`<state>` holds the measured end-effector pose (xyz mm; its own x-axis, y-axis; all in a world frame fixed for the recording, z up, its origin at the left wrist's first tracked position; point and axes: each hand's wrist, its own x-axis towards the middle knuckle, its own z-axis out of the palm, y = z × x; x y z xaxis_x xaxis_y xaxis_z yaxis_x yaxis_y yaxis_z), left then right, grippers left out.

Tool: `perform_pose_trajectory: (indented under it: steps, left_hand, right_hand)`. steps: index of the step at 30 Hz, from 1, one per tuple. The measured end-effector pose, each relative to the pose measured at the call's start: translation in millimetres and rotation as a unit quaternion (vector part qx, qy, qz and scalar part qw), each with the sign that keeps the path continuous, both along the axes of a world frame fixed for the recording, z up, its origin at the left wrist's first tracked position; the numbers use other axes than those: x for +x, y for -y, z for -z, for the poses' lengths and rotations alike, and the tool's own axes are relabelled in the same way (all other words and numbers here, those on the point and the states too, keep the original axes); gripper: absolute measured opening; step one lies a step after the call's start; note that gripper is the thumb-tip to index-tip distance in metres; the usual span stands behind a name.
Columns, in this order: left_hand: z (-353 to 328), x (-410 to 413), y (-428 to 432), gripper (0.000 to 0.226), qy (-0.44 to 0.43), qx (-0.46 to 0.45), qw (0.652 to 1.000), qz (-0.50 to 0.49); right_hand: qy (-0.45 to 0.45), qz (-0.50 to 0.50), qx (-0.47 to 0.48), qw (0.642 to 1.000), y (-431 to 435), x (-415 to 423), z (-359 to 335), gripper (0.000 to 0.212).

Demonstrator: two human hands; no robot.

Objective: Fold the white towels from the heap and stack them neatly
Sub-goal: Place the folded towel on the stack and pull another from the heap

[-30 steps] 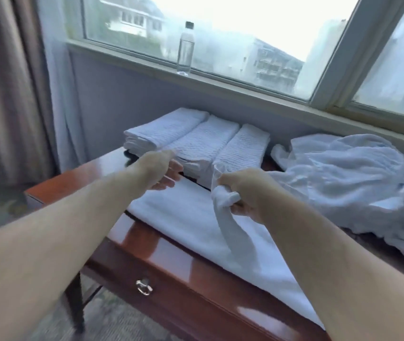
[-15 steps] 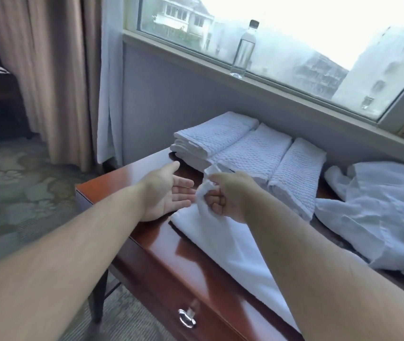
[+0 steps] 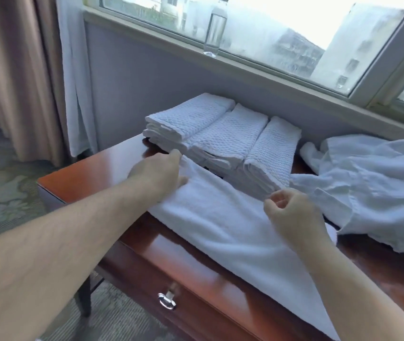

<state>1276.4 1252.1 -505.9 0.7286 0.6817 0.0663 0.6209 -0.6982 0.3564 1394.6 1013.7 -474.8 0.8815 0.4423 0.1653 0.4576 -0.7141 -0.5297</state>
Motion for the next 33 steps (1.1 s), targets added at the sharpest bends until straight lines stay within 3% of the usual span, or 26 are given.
perform_pose_trajectory:
  steps: [3,5,7,10,14,17,19,21,22,24,25,27,30,31,33]
  left_hand:
    - [3.2,-5.6,11.6,0.048,0.012,0.145,0.989,0.001]
    - [8.0,-9.0,28.4,0.046,0.095,0.24,0.963,0.083]
    - [11.5,-11.4,47.6,0.046,0.124,0.196,0.955,0.187]
    - [23.7,-11.1,61.6,0.057,0.006,0.083,0.966,0.246]
    - [23.6,-9.0,59.1,0.062,-0.053,0.078,0.964,0.25]
    - [12.2,-5.3,61.8,0.059,-0.088,0.108,0.962,0.237]
    - [3.2,-2.7,77.1,0.044,-0.026,0.095,0.965,0.243]
    - [-10.7,-9.7,102.8,0.024,0.137,-0.056,0.952,0.269]
    - [-17.4,-16.1,115.5,0.025,0.208,-0.172,0.915,0.3]
    - [-28.9,-31.4,137.7,0.055,0.268,-0.31,0.833,0.371]
    - [-34.6,-38.4,147.7,0.069,0.275,-0.3,0.818,0.407]
    - [-38.1,-44.5,160.7,0.072,0.305,-0.199,0.827,0.429]
    - [-45.7,-39.8,167.3,0.063,0.417,-0.079,0.868,0.257]
    - [-50.7,-37.5,165.2,0.051,0.445,-0.096,0.869,0.196]
    - [-64.1,-32.7,153.1,0.025,0.5,-0.188,0.837,0.119]
  right_hand:
    - [0.034,0.091,-0.07,0.993,46.1,2.2,18.6,0.026]
    - [0.03,0.13,-0.062,0.989,65.3,-1.5,26.4,0.038]
    - [0.001,0.157,-0.012,0.987,78.7,-5.1,28.3,0.055]
    - [-0.085,0.168,0.042,0.981,92.4,-5.3,24.6,0.078]
    - [-0.273,0.13,0.153,0.941,99.5,-9.3,12.7,0.087]
    - [-0.303,0.077,0.294,0.903,109.3,-9.7,3.5,0.079]
    - [-0.307,0.028,0.383,0.871,114.4,-10.7,-6.4,0.067]
    - [-0.313,-0.01,0.446,0.839,112.8,-12.5,-19.4,0.049]
    - [-0.324,-0.024,0.47,0.821,109.2,-14.4,-28.3,0.04]
    - [-0.356,-0.049,0.499,0.789,97.7,-19.8,-48.4,0.022]
    - [-0.367,-0.062,0.502,0.781,90.5,-23.0,-59.9,0.019]
    - [-0.385,-0.099,0.477,0.784,74.9,-29.7,-82.7,0.02]
    - [-0.412,-0.174,0.401,0.799,52.2,-37.6,-114.6,0.033]
    - [-0.41,-0.201,0.376,0.806,45.7,-39.3,-125.1,0.036]
    - [-0.367,-0.255,0.333,0.83,35.7,-41.3,-145.2,0.033]
